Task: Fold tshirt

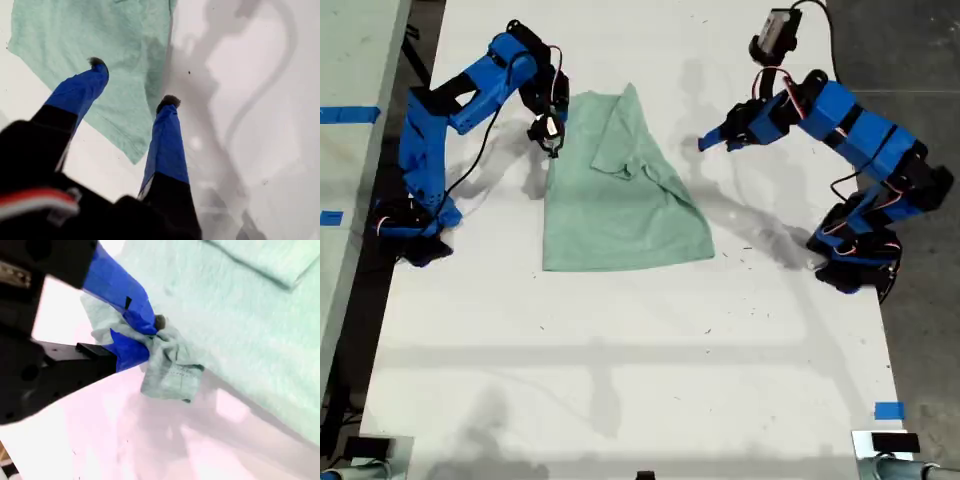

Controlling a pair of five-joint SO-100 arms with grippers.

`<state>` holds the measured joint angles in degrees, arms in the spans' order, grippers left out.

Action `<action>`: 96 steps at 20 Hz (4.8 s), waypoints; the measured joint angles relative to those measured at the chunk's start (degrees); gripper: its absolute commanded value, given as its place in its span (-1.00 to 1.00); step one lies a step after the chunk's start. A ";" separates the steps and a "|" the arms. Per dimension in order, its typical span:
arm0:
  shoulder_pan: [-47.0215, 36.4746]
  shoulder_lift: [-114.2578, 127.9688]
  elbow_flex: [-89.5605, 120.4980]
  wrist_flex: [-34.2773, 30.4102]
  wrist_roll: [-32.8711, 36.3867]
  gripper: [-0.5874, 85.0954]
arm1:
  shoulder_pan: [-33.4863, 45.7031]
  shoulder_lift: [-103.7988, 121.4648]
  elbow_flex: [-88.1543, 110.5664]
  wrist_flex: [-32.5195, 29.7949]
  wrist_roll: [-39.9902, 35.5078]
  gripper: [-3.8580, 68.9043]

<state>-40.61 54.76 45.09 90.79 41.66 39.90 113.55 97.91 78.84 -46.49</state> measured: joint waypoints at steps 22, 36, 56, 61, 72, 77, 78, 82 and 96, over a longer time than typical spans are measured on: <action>12.57 11.07 2.02 -4.04 1.32 -0.10 | 0.00 7.03 9.40 -1.67 1.49 -0.33; 26.46 45.00 62.40 -21.01 -17.49 -0.16 | -12.92 13.36 28.39 -10.37 4.66 -0.27; 30.85 41.13 62.40 -23.91 -20.48 -0.21 | -21.80 -15.38 28.83 -29.36 9.40 -0.79; 30.85 41.13 62.40 -23.91 -20.48 -0.21 | -22.50 -15.47 28.39 -29.27 9.93 -0.95; 31.11 41.13 62.40 -23.91 -20.48 -0.22 | -28.30 -21.62 -0.53 -10.02 13.10 -0.95; 31.55 41.13 62.40 -23.91 -20.57 -0.22 | -30.41 -41.84 -23.29 -8.70 15.64 -0.95; 31.64 41.13 62.40 -23.91 -20.57 -0.22 | -31.03 -46.76 -27.51 -8.96 16.52 -0.95; 31.64 41.13 62.40 -23.91 -20.83 -0.22 | -32.96 -59.33 -36.74 -11.87 19.51 -0.43; 35.77 41.04 56.69 -18.46 -24.26 -0.22 | -34.63 -33.84 -32.43 8.00 20.48 -0.18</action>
<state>-4.83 95.80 101.78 72.33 17.40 5.27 79.72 65.48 86.84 -26.02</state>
